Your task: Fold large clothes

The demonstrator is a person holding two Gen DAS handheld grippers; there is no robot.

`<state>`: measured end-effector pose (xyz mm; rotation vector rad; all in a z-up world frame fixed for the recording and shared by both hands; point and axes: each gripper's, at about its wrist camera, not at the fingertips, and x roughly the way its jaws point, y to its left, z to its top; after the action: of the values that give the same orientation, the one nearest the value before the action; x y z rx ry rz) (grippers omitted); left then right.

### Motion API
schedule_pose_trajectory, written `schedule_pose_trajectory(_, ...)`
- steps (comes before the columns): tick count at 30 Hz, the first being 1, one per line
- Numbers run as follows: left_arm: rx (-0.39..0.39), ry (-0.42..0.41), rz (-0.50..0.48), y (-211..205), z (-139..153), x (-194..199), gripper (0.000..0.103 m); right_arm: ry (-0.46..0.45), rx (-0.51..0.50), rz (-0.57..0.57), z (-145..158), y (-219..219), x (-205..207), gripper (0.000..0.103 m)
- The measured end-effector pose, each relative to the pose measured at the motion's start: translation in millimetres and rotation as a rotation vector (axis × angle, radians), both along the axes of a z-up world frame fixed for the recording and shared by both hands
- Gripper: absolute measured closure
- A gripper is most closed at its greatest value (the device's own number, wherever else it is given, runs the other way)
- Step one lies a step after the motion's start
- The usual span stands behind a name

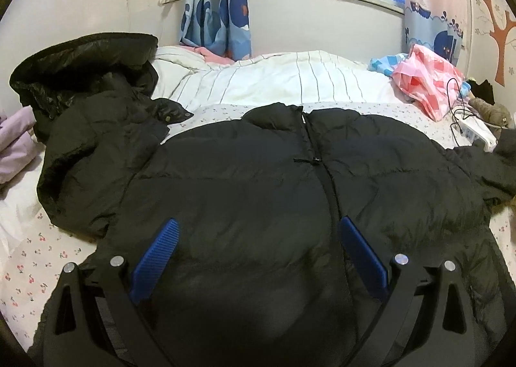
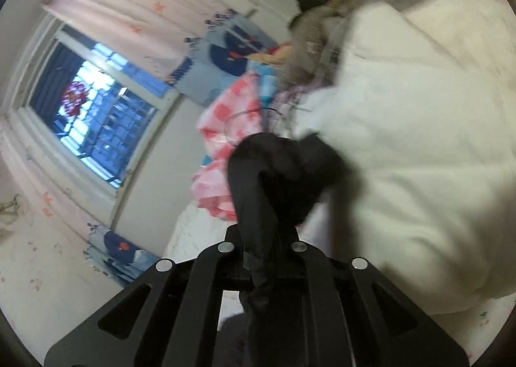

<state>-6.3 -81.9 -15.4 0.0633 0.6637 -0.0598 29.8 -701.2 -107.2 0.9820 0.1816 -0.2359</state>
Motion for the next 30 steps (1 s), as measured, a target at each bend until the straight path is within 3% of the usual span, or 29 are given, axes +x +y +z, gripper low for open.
schedule_pose_trajectory(10, 0.008, -0.029, -0.003, 11.8, 12.3, -9.2, 0.007, -0.161, -0.109, 0.206, 95.5, 84.9, 46.9, 0.097)
schedule_pose_trajectory(16, -0.006, -0.041, 0.01, 26.4, 20.5, -13.2, 0.007, -0.224, -0.167, 0.387, 136.8, 174.8, 81.3, 0.097)
schedule_pose_trajectory(19, -0.013, -0.049, 0.024, 36.1, 24.7, -15.0, 0.007, -0.231, -0.219, 0.504, 152.0, 243.5, 99.7, 0.097)
schedule_pose_trajectory(24, -0.036, -0.058, 0.049, 58.4, 31.9, -16.9, 0.007, -0.222, -0.291, 0.688, 152.0, 364.0, 122.0, 0.097)
schedule_pose_trajectory(27, -0.051, -0.07, 0.098, 83.9, 37.1, -16.9, 0.007, -0.185, -0.337, 0.796, 132.3, 440.8, 132.8, 0.097)
schedule_pose_trajectory(30, -0.146, -0.056, 0.194, 128.0, 41.0, -12.0, 0.007, -0.108, -0.398, 0.897, 93.2, 517.2, 140.2, 0.097)
